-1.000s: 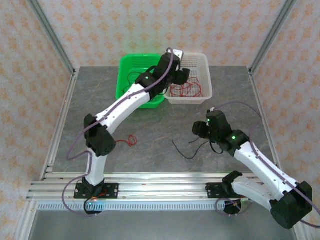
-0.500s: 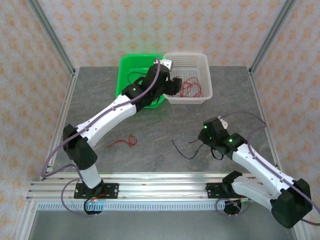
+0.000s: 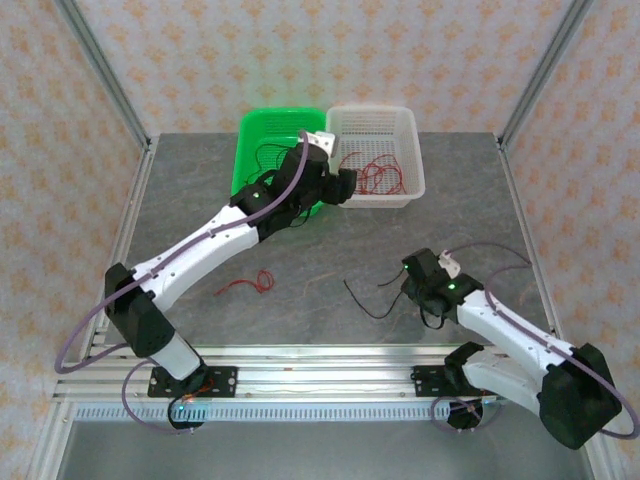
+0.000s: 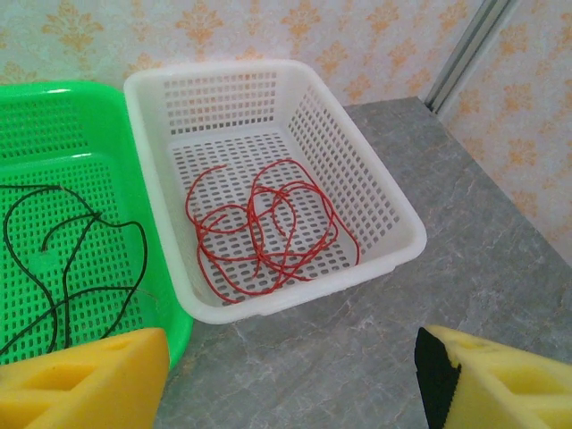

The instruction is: Untangle the cables

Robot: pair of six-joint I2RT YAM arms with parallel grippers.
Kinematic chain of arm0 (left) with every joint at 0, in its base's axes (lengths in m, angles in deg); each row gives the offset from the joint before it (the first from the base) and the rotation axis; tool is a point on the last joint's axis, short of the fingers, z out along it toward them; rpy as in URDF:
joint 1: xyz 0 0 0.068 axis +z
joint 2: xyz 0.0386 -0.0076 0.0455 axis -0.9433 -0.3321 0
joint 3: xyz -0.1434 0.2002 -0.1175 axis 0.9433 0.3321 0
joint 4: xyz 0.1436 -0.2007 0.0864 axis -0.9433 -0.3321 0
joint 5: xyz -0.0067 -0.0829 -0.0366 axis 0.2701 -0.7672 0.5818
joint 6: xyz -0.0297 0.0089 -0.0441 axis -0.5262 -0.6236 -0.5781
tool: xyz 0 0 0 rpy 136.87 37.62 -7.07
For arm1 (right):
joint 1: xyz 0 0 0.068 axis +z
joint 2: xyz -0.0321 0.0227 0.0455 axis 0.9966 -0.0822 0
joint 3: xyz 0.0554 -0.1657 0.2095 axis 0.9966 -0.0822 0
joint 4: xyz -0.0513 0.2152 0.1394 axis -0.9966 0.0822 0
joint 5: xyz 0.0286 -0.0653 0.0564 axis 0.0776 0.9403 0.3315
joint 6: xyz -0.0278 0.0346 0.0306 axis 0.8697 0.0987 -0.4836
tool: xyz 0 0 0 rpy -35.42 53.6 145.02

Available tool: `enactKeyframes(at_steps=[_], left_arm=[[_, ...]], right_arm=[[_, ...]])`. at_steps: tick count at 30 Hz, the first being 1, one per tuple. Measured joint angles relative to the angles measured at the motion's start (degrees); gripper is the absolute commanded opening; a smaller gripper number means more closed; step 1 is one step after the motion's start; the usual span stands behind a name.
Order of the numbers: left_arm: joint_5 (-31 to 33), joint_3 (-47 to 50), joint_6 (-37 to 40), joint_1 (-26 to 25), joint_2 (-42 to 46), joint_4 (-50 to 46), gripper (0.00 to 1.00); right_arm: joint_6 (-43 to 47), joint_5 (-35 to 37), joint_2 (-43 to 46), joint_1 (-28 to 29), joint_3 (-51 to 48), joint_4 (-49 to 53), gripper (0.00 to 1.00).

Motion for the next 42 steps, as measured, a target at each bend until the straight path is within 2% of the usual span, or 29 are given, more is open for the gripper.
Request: enactKeyframes(at_steps=[17,26,30,36,42], left_arm=[[0.44,6.56,-0.22,0.0,3.96,1.42,0.76],[0.68,6.71,-0.22,0.0,4.22,1.4,0.76],[1.31,7.45,-0.22,0.0,5.01,1.57,0.76],[1.53,8.98,-0.59,0.0,6.29,1.66,0.76],[1.6,12.04,-1.68,0.0,9.62,1.79,0.76]], right_arm=[[-0.11,5.99,-6.45,-0.02,0.0,-7.69,0.39],[0.96,6.99,-9.09,-0.02,0.02,-10.14,0.19],[1.42,7.41,-9.55,-0.02,0.02,-11.04,0.01],[2.95,7.67,-8.48,-0.04,0.04,-11.47,0.0],[9.7,6.14,-1.2,-0.04,3.34,-10.08,0.0]])
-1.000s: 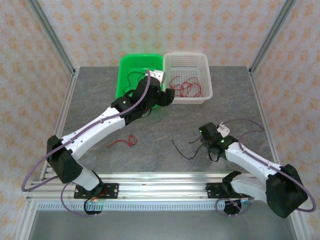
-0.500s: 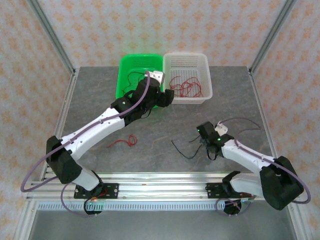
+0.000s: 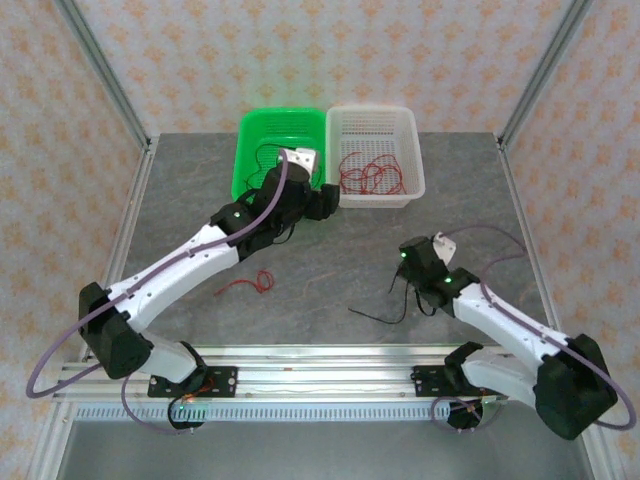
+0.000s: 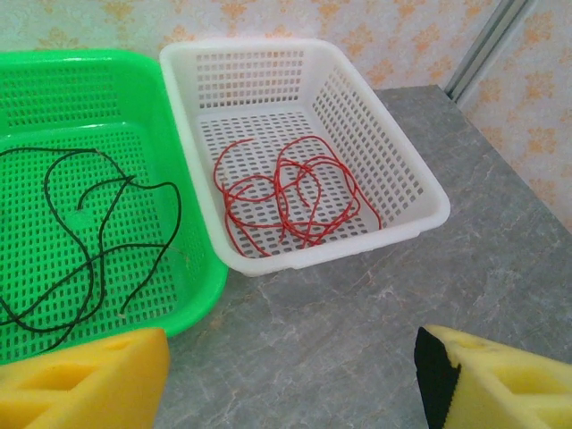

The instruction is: Untangle the cables

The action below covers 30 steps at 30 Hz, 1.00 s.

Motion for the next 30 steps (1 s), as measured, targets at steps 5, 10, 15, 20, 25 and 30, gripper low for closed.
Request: enactKeyframes(at_steps=[5,10,15,20,25,30], left_arm=[[0.42,2.56,-0.92,0.0,3.37,0.59,0.75],[1.09,4.37,-1.6,0.0,5.62,0.9,0.74],[1.44,6.99,-2.43,0.0,7.91,1.2,0.73],[1.81,8.52,-3.26,0.0,9.92,1.51,0.72],[3.28,11.34,-4.5,0.0,12.74,2.49,0.72],[5.31,13.77,-5.84,0.0,15.89,2.6,0.72]], right_arm=[[9.05,-5.25,7.15,0.0,4.09,0.17,0.0],[17.49,-13.53,13.53,0.0,4.57,-0.57,0.0],[23.61,-22.08,15.87,0.0,5.09,-3.15,0.0],[27.89,-26.12,15.28,0.0,8.83,-5.42,0.0],[30.32,-27.17,11.93,0.0,14.58,-9.25,0.0],[30.97,-27.15,7.23,0.0,19.06,-13.88,0.0]])
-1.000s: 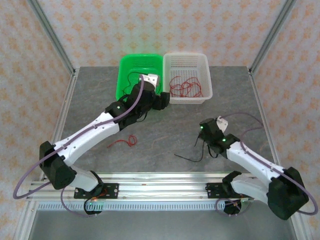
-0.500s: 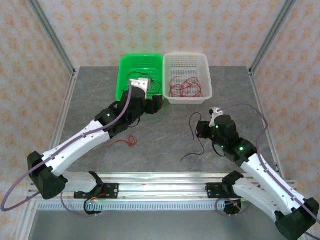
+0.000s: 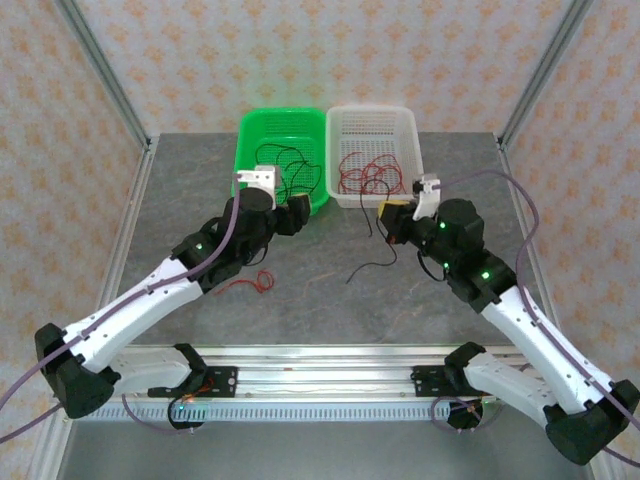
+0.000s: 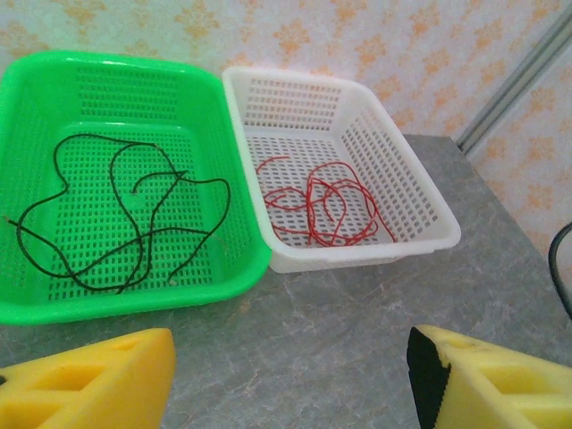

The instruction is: Untangle the cables

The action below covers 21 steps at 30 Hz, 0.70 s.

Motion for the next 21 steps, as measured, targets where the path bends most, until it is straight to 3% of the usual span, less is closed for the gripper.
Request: enactKeyframes(at_steps=[11,21], left_arm=[[4.28,2.25,-2.4,0.0,5.14,-0.11,0.71],[5.35,3.8,-4.9,0.0,7.52,-0.52,0.7]], right_arm=[[-0.42,3.32,-10.49,0.0,10.14,-11.21,0.0],[-2.01,6.58,-19.5,0.02,10.82,-26.8,0.0]])
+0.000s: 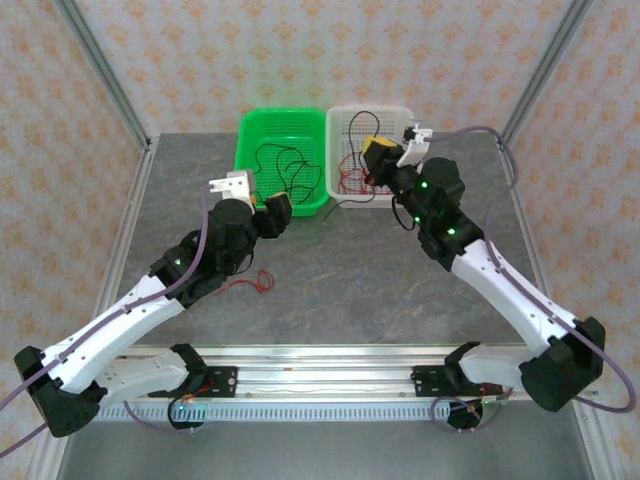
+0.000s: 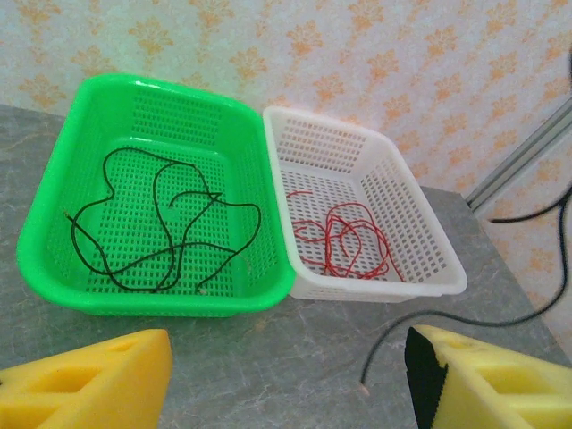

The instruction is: Untangle the cables

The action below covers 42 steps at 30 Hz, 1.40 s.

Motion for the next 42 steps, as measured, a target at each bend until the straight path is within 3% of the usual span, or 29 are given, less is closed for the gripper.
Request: enactKeyframes(at_steps=[9,25,33,42], left_arm=[[0.28,1.09,-1.29,0.0,1.11,-0.74,0.7],[1.09,1.07,-3.21,-0.81,1.57,-3.13,0.7],[1.31,1.07,-3.26,-1.14,1.57,-4.59,0.71],[1.36,1.03,-5.51,-1.77,1.57,-6.38,0.72]], right_arm=[[0.81,0.42,-13.84,1.33,6.84,-7.08,0.0],[3.98,0.24,-40.15,3.17,26.56,-5.73,0.0],[4.66,-0.5,-53.96,4.0,41.24,1.84,0.0],[3.69,-1.4,-65.0,5.18,58.31,19.71,0.01]])
